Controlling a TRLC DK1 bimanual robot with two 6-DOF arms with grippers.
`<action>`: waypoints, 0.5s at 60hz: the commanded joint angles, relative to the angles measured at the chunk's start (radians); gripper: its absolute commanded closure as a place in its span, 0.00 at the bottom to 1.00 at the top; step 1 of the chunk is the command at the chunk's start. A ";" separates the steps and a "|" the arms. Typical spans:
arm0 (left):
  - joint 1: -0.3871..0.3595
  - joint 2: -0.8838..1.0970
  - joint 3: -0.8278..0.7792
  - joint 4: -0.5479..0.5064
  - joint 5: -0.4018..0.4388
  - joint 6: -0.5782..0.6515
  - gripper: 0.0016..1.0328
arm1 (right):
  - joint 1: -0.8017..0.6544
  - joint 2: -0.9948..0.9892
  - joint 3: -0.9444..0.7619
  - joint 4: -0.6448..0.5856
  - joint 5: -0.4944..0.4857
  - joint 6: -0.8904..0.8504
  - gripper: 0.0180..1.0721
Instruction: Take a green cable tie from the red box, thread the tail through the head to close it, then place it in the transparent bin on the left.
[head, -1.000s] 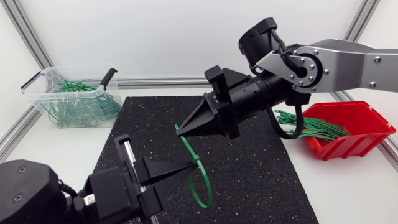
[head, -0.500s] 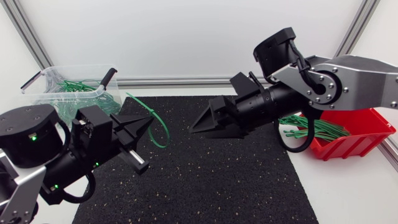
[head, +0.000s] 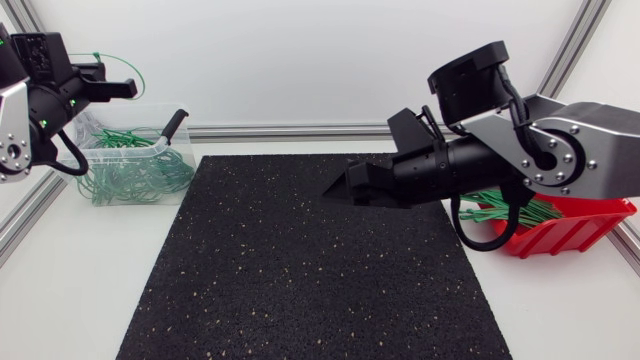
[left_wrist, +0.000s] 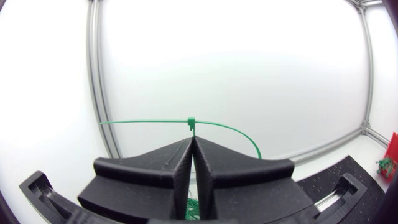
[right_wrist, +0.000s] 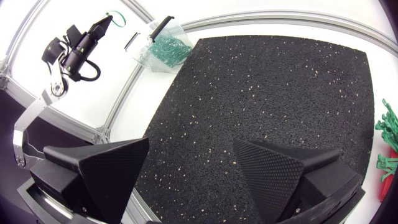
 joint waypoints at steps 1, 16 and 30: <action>0.069 0.085 0.147 -0.052 -0.033 -0.066 0.95 | -0.008 -0.035 -0.041 0.006 0.009 -0.030 0.04; 0.152 0.291 0.402 -0.300 -0.122 -0.092 0.92 | -0.010 -0.102 -0.079 -0.003 0.011 -0.033 0.04; 0.162 0.499 0.603 -0.642 -0.227 -0.092 0.45 | -0.010 -0.148 -0.102 -0.034 0.011 -0.035 0.04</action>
